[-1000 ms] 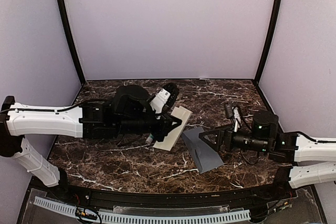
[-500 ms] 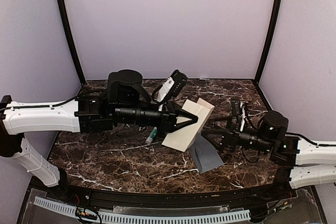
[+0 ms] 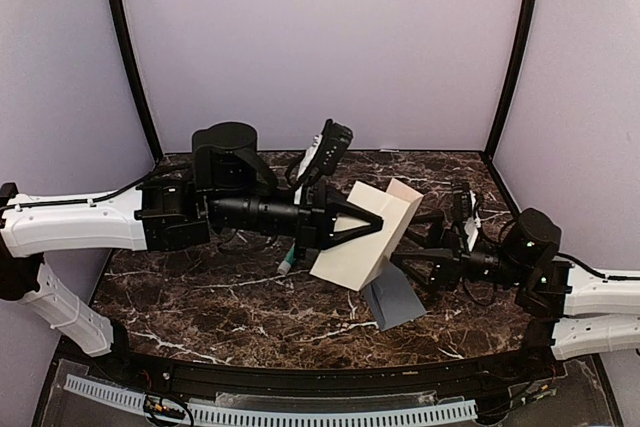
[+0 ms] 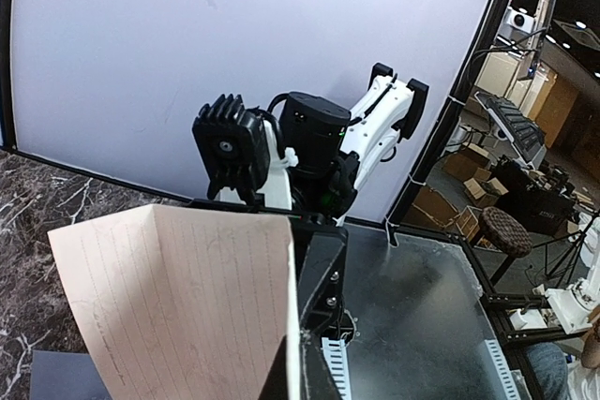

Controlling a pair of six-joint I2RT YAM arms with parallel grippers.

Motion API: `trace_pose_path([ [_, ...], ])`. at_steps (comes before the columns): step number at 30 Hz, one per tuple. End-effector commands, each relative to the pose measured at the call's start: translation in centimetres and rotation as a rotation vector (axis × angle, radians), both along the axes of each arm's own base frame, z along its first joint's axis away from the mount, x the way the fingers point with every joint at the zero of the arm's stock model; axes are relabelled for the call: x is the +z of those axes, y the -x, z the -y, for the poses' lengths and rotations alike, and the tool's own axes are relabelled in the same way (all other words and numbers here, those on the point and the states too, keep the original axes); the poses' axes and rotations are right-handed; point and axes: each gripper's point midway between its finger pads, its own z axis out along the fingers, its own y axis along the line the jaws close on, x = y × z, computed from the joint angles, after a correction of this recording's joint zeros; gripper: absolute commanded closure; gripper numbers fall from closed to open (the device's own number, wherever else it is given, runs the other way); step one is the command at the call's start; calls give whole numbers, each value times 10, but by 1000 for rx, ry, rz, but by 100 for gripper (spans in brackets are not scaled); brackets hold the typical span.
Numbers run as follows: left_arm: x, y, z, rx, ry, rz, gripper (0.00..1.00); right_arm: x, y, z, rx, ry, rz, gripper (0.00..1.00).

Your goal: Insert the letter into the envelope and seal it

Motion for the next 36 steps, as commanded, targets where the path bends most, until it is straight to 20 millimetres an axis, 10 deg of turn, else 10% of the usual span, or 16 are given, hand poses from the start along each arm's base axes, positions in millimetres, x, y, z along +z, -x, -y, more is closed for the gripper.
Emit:
trace_pose_path([
  [1,31,11,-6,-46,89,23,100,20,22,0,106,-67,85,11],
  [18,27,8,-4,-35,94,24,100,34,39,8,169,-106,121,86],
  [30,20,-16,-7,113,72,53,95,33,48,13,204,-115,118,100],
  [33,17,-27,-11,181,40,71,71,33,45,13,186,-116,97,100],
  [36,19,-40,-20,267,22,89,18,32,36,14,137,-101,70,100],
])
